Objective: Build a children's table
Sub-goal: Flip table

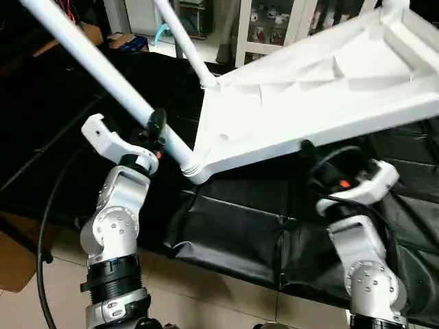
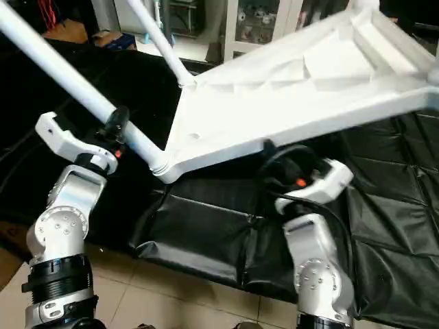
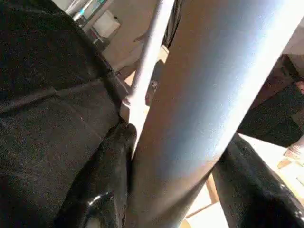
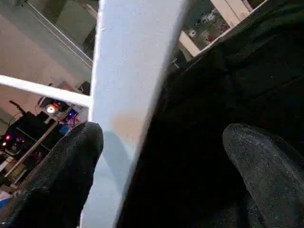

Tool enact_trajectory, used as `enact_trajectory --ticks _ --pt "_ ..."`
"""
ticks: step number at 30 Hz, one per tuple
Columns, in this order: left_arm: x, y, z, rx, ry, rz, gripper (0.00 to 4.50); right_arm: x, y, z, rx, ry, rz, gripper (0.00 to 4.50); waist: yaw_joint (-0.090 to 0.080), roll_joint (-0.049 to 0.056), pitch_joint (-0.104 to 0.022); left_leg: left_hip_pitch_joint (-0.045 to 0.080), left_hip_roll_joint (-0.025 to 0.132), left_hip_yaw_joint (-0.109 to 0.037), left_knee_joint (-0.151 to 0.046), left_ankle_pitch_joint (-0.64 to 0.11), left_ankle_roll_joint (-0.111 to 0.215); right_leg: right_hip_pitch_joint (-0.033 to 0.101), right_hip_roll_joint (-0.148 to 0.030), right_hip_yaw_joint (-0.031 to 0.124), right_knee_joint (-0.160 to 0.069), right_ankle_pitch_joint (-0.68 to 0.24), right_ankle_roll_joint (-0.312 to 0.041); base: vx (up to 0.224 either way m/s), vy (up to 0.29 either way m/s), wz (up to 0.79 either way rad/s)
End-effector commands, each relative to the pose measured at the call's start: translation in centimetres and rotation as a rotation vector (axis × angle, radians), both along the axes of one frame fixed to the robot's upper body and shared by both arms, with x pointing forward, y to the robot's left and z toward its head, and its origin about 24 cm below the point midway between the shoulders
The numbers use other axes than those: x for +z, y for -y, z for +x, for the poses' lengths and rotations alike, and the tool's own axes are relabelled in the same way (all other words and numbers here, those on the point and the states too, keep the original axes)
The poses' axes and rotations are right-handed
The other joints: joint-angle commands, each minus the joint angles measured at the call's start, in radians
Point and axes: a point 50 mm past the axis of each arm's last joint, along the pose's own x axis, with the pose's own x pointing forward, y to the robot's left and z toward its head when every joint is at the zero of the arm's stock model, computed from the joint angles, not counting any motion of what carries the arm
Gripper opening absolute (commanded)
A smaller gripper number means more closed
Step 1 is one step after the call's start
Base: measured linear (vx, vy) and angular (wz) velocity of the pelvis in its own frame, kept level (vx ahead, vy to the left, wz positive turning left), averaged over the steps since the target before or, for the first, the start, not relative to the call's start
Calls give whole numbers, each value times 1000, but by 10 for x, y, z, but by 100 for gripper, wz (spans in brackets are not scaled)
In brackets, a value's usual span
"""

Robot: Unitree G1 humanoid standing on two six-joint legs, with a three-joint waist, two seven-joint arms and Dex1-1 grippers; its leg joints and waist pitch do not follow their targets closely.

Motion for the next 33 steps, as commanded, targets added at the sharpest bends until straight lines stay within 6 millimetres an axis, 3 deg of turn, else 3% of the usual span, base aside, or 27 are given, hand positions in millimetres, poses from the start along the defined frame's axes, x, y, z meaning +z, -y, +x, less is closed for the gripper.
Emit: enact_trajectory --ticks 1,7,19,30,32,33 --pt "10 10 -3 -45 66 -124 218 2 3 5 -30 -4 26 450 -2 -21 -72 11 87 -33 -83 146 179 50 -48 20 -37 -48 -231 0 0 0" --pt "9 14 -4 -60 60 -124 218 22 2 14 64 83 88 450 -1 -21 -72 14 86 -32 -79 148 195 49 -46 19 -38 -60 -227 0 0 0" --pt "9 14 -5 -61 62 -127 218 35 7 25 93 137 109 450 1 -26 -76 14 85 -30 -73 177 208 48 -45 16 -34 -62 -233 0 0 0" --pt "8 16 -6 -64 65 -124 218 36 9 34 112 115 91 350 3 -33 -82 11 83 -29 -65 223 233 47 -44 14 -28 -38 -233 0 0 0" --pt "8 15 -6 -62 68 -122 218 34 11 38 111 98 71 331 2 -42 -82 8 82 -28 -64 225 238 48 -44 14 -28 -38 -235 0 0 0" --pt "8 15 -6 -61 69 -121 218 33 13 39 111 95 70 326 4 -37 -82 8 81 -28 -63 218 236 47 -46 14 -27 -50 -236 0 0 0"
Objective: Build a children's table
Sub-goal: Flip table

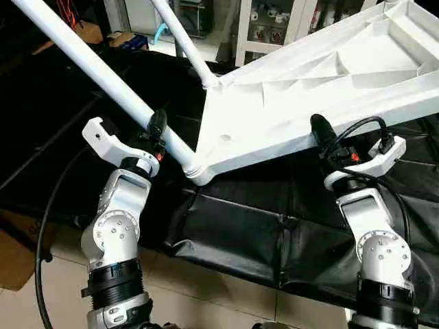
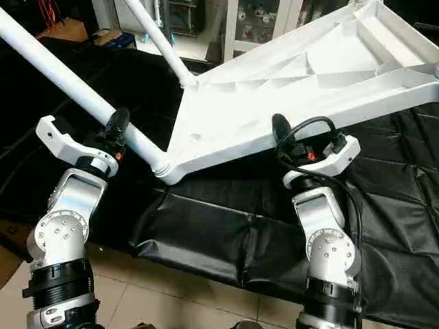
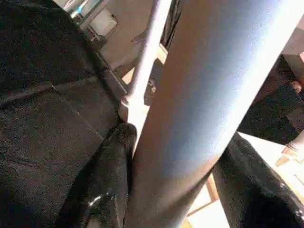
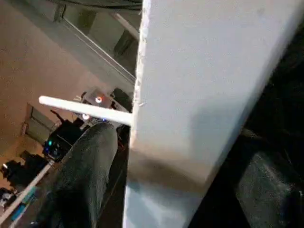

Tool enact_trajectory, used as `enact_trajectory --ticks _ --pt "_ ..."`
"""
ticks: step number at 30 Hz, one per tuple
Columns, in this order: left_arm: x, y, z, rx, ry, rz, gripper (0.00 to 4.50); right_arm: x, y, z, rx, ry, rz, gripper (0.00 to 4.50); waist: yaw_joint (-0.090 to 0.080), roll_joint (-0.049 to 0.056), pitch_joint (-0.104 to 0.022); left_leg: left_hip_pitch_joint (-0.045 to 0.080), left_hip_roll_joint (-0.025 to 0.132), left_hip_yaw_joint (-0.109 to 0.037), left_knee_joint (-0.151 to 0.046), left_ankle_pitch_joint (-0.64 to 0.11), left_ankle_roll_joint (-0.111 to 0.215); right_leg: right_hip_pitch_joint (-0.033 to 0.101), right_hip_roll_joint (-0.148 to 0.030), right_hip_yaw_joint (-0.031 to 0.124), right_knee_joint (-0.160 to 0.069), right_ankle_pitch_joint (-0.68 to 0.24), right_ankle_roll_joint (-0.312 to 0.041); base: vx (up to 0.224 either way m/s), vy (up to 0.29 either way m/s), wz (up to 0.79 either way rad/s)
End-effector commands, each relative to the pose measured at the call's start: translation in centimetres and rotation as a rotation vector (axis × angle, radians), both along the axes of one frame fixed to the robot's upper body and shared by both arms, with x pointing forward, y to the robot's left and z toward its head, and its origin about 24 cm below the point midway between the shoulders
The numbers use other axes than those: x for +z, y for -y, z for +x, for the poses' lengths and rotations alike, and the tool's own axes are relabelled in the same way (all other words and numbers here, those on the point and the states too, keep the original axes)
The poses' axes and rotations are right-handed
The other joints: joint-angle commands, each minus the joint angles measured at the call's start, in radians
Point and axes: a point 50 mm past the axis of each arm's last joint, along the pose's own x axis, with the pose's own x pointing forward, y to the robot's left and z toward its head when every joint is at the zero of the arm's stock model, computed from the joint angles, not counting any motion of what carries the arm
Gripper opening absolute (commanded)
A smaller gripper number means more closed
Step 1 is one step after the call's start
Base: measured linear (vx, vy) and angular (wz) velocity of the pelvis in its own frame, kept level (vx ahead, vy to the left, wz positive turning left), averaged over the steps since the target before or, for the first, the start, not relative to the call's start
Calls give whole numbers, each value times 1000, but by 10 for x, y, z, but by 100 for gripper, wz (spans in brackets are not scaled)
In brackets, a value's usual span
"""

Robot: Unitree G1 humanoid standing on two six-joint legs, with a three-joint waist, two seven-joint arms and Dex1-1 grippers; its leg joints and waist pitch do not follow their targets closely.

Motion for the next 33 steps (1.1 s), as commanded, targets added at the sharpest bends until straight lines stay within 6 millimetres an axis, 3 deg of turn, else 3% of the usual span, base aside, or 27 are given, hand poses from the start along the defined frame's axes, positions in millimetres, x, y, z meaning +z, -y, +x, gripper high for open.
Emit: enact_trajectory --ticks 1,3,8,15,19,22,27,33 --pt "9 12 -3 -51 66 -113 218 5 1 4 13 18 -15 318 2 -27 -81 16 81 -28 -70 209 228 53 -44 15 -36 -57 -235 0 0 0" --pt "9 12 -3 -50 67 -113 218 5 3 6 -1 7 -5 294 2 -33 -81 15 82 -27 -70 202 226 53 -44 15 -36 -61 -232 0 0 0" --pt "10 13 -4 -60 78 -112 218 4 11 10 -17 0 -10 261 3 -36 -79 14 82 -24 -70 161 210 51 -44 16 -38 -96 -230 0 0 0" --pt "9 14 -4 -66 80 -107 218 10 16 14 -13 18 -4 246 4 -41 -81 13 82 -23 -69 166 210 50 -43 15 -36 -81 -227 0 0 0" --pt "-3 8 -2 -2 -25 -41 218 23 19 20 -39 72 -24 243 3 -43 -81 12 82 -22 -68 158 209 51 -44 15 -37 -89 -229 0 0 0" --pt "-7 9 -2 -18 -47 -32 288 32 22 23 -63 100 -47 240 3 -45 -81 15 83 -21 -69 163 204 47 -41 13 -36 -89 -227 0 0 0" --pt "-14 5 -5 -7 -88 11 323 54 31 28 -143 163 -97 236 2 -48 -84 15 82 -20 -66 195 209 47 -40 12 -31 -41 -237 0 0 0" --pt "-22 -1 -8 10 -138 77 351 80 47 34 -292 222 -146 229 3 -51 -84 15 81 -16 -64 181 208 45 -40 12 -32 -61 -225 0 0 0"
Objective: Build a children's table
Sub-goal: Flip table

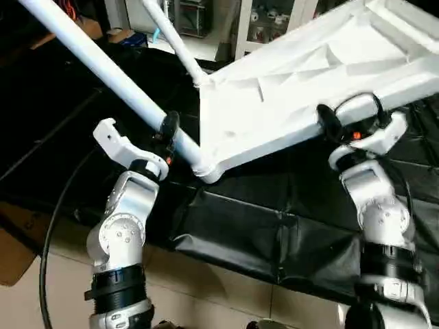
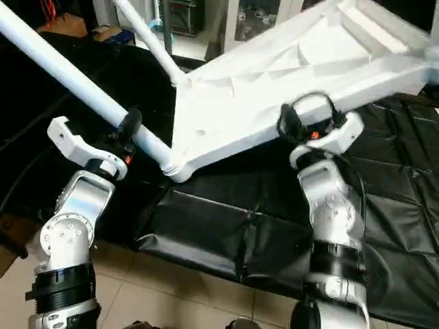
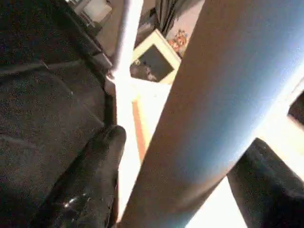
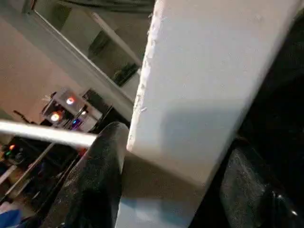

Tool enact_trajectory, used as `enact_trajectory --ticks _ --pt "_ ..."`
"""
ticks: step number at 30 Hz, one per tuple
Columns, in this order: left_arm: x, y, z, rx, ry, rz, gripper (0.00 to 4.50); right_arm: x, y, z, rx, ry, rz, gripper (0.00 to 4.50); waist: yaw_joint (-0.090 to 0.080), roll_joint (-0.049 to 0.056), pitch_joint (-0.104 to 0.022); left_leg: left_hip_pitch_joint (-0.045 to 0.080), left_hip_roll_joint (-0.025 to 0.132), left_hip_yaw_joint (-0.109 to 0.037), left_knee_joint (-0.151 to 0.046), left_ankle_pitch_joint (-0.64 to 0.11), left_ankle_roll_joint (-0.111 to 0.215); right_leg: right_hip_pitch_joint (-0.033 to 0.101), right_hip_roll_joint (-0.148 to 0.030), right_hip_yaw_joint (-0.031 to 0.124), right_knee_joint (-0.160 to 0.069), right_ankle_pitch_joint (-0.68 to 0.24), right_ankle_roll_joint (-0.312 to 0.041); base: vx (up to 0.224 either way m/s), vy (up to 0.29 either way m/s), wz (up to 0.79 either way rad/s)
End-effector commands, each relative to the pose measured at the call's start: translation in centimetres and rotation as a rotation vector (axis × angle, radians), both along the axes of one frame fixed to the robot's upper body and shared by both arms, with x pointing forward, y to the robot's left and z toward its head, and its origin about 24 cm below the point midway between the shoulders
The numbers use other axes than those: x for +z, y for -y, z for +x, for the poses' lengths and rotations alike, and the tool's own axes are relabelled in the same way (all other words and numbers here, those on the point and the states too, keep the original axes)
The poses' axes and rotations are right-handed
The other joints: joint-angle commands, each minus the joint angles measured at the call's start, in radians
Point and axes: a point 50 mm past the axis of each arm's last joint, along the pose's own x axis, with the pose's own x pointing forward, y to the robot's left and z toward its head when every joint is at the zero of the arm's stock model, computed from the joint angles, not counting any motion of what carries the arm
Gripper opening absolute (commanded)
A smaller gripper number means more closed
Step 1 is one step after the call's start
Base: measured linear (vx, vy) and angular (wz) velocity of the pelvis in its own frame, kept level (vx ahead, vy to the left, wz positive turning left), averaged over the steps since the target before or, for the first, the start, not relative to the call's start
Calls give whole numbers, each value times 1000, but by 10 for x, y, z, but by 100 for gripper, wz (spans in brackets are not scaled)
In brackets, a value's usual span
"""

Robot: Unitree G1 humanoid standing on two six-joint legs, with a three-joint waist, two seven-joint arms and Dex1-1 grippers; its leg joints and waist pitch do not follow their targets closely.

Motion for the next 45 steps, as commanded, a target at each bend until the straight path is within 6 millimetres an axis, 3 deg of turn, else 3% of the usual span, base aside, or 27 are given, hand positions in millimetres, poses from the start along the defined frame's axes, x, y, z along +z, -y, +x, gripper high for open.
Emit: enact_trajectory --ticks 1,6,9,11,19,22,24,27,33,41,45 --pt "-18 -15 -5 63 -92 36 351 60 29 -4 -167 257 -75 227 1 -29 -90 23 79 -23 -70 176 204 56 -35 12 -40 -56 -228 0 0 0" --pt "-19 -19 -10 43 -84 79 351 76 39 -2 -256 304 -113 213 5 -32 -91 26 80 -24 -68 212 219 52 -32 10 -35 -34 -230 0 0 0" --pt "-20 -20 -13 26 -79 91 351 82 43 -2 -291 322 -117 207 8 -28 -94 31 80 -23 -65 239 221 48 -30 8 -30 -4 -234 0 0 0" --pt "-20 -20 -14 22 -77 90 351 84 43 -2 -293 327 -120 207 8 -32 -92 27 80 -23 -65 241 228 51 -31 8 -29 1 -234 0 0 0" --pt "-35 -13 -26 -106 -166 119 351 95 47 -1 -356 363 -186 198 18 -39 -87 29 81 -17 -70 173 180 48 -29 10 -34 -51 -210 0 0 0" --pt "-45 -4 -36 -208 -223 146 351 102 55 -3 -429 386 -215 196 19 -38 -87 29 81 -16 -73 157 164 47 -28 8 -34 -66 -202 0 0 0" --pt "-49 -3 -38 -229 -252 161 351 104 59 -5 -457 391 -232 194 21 -36 -86 39 79 -8 -71 138 153 39 -22 8 -37 -66 -194 0 0 0" --pt "-55 -1 -40 -244 -302 173 351 107 64 -8 -506 403 -250 193 26 -33 -88 43 82 0 -74 145 140 37 -18 9 -35 -36 -177 0 0 0" --pt "-56 0 -42 -274 -317 181 351 109 64 -10 -525 422 -276 191 12 -38 -87 25 81 -3 -82 82 106 51 -25 11 -41 -74 -143 0 0 0" --pt "-41 -4 -33 -238 -209 302 351 114 50 -11 -523 470 -487 191 -7 -42 -86 17 83 -3 -83 13 92 49 -27 12 -54 -147 -124 0 0 0" --pt "-27 -5 -27 -215 -110 376 351 108 44 -6 -505 401 -622 191 -12 -42 -84 15 85 -1 -85 -10 75 49 -27 13 -57 -169 -120 0 0 0"
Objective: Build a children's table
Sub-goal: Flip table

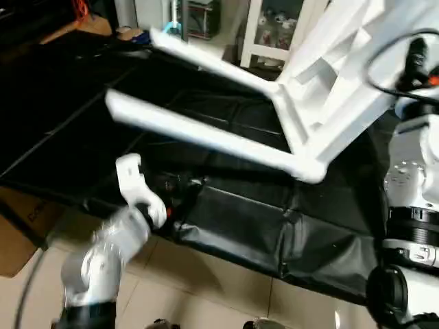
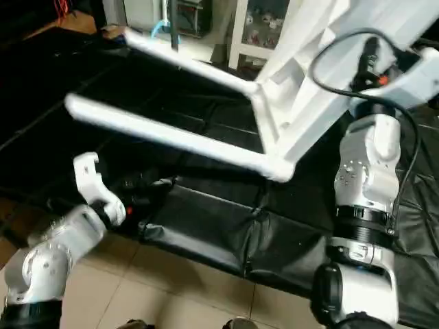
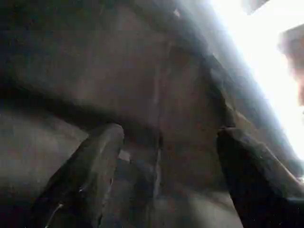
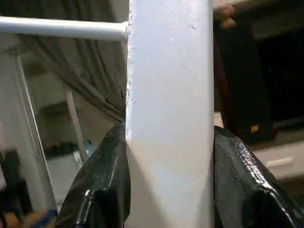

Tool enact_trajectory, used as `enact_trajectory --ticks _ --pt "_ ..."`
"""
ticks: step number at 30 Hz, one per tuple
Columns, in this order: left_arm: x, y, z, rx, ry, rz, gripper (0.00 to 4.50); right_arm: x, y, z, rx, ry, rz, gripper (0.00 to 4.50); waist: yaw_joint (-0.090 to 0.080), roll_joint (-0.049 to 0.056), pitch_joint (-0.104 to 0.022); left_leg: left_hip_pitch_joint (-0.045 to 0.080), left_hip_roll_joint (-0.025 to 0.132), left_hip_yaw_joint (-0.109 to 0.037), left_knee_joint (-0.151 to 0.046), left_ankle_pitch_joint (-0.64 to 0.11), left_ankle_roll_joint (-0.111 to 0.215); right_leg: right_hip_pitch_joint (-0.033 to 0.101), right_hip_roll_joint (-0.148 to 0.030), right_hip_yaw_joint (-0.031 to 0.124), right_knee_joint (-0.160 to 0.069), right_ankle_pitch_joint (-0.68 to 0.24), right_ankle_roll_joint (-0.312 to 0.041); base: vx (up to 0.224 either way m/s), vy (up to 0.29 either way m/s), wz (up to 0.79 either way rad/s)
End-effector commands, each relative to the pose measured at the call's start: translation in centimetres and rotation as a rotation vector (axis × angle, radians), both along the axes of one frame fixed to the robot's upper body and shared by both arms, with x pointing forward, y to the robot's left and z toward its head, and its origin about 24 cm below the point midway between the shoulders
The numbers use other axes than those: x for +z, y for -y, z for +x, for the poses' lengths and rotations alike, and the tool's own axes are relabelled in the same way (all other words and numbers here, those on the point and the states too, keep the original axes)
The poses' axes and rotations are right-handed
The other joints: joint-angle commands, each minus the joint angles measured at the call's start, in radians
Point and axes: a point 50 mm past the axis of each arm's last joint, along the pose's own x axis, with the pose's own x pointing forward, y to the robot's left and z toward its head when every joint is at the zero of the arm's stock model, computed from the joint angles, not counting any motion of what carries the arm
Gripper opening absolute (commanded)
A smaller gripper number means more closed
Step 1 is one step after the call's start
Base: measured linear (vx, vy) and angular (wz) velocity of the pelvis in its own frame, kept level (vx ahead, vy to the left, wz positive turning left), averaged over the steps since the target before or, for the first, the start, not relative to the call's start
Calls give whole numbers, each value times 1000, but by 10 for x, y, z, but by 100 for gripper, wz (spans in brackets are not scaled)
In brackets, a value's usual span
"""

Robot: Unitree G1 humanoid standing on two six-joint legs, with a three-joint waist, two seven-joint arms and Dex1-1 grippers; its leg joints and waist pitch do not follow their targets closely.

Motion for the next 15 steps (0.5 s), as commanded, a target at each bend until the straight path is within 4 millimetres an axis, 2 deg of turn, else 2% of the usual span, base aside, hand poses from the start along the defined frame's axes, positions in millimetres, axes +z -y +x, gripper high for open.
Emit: enact_trajectory --ticks 1,4,6,7,9,10,13,15 --pt "10 4 2 -17 60 26 351 26 0 -10 -26 99 -102 191 -3 -20 -85 29 71 -30 -88 -34 66 47 -18 12 -55 -185 -150 0 0 0" --pt "34 7 8 -38 210 66 351 18 -2 -8 -61 39 -160 191 -4 -21 -86 31 74 -31 -90 -35 54 45 -16 11 -53 -168 -157 0 0 0" --pt "42 7 9 -39 255 77 351 17 -3 -8 -73 26 -190 191 -4 -19 -84 35 75 -30 -92 -44 42 42 -12 10 -53 -159 -160 0 0 0" --pt "45 8 10 -37 268 75 351 16 -3 -7 -79 15 -199 191 -3 -24 -84 38 76 -29 -93 -55 35 42 -13 11 -51 -158 -161 0 0 0" --pt "50 8 11 -37 291 85 351 13 -3 -7 -84 -4 -218 191 -3 -23 -84 37 76 -29 -93 -51 28 43 -13 12 -49 -138 -167 0 0 0" --pt "55 9 12 -41 312 104 351 7 -3 -6 -85 -40 -220 191 -3 -29 -85 37 75 -27 -93 -48 30 45 -13 13 -47 -129 -167 0 0 0" --pt "58 10 13 -55 326 135 351 -3 -2 -5 -85 -92 -193 191 0 -26 -85 35 74 -28 -94 -50 24 47 -14 14 -47 -131 -161 0 0 0" --pt "55 14 13 -95 328 199 351 -20 -4 -6 -79 -183 -190 191 -3 -28 -83 34 74 -30 -97 -67 14 47 -12 14 -51 -153 -149 0 0 0"
